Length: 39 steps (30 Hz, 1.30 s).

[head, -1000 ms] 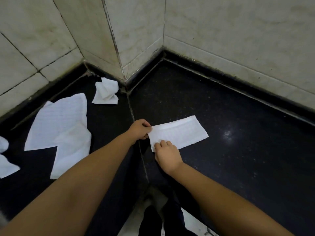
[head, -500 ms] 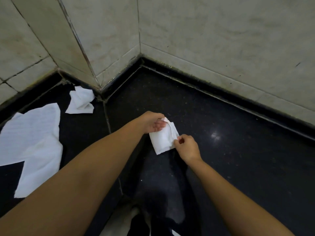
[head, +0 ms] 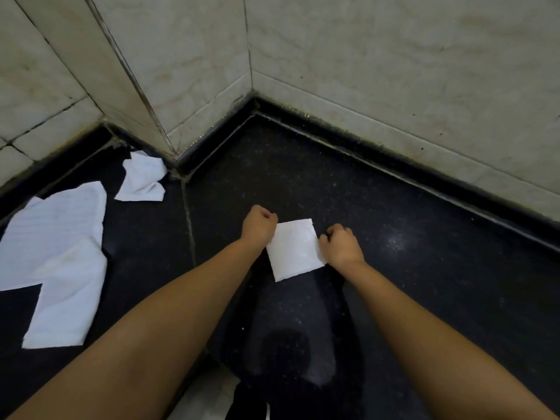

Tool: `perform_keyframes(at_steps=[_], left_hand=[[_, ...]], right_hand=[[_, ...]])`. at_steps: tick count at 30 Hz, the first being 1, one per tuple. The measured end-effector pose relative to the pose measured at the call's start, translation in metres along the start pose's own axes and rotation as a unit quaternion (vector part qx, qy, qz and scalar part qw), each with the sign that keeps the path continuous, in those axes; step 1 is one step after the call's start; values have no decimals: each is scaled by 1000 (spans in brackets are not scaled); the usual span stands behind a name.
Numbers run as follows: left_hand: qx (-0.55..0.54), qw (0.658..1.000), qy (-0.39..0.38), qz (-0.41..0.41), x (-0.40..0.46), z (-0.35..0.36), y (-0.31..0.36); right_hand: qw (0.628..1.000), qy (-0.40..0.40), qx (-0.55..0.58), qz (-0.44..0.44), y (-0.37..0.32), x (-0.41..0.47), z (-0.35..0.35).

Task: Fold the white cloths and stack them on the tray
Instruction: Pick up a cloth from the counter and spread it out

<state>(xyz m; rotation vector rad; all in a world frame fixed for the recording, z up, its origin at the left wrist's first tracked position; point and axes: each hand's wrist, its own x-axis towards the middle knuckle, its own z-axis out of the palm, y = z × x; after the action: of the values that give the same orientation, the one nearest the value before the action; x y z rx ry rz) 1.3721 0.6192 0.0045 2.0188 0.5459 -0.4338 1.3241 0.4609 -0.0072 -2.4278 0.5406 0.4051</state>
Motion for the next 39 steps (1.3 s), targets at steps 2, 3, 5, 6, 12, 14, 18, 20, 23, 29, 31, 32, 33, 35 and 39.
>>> perform_keyframes(at_steps=[2, 3, 5, 6, 12, 14, 18, 20, 23, 29, 31, 32, 33, 35, 39], left_hand=[[70, 997, 15, 10, -1, -8, -17], [103, 995, -2, -3, -2, -8, -26], [168, 985, -36, -17, -7, -5, -39], [191, 981, -40, -9, -9, -2, -43], [140, 989, -17, 40, -13, -1, -45], [68, 997, -12, 35, -15, -6, -41], [-71, 996, -52, 14, -25, -15, -23], [-100, 991, -84, 36, -33, -16, -11], [-134, 977, -152, 61, -52, -7, 4], [-83, 957, -253, 115, -109, 40, 13], [-52, 948, -284, 137, -137, 61, 12], [-38, 941, -299, 154, -153, 72, 12], [-22, 933, -315, 173, -170, 83, 11], [3, 916, -344, 208, -206, 106, 10], [35, 881, -408, 238, -286, 167, -3]], right_hand=[[1000, -6, -12, -6, -13, 9, 2], [1000, -14, -21, -7, -19, 11, 5], [999, -34, -40, -1, -27, 13, 13], [998, -41, -48, 7, -30, 13, 16], [995, -86, -9, 41, -27, 10, 21], [995, -81, 60, 24, -24, 5, 18], [964, -45, 263, 9, -21, -18, 2], [947, -29, 320, 1, -18, -34, -11], [928, 5, 373, -5, -13, -68, -30], [876, 133, 448, 116, 28, -127, -38], [860, 192, 444, 162, 54, -154, -40], [855, 220, 436, 175, 70, -169, -43], [852, 246, 425, 182, 88, -183, -46], [844, 287, 410, 193, 124, -214, -55], [810, 361, 406, 219, 195, -287, -76]])
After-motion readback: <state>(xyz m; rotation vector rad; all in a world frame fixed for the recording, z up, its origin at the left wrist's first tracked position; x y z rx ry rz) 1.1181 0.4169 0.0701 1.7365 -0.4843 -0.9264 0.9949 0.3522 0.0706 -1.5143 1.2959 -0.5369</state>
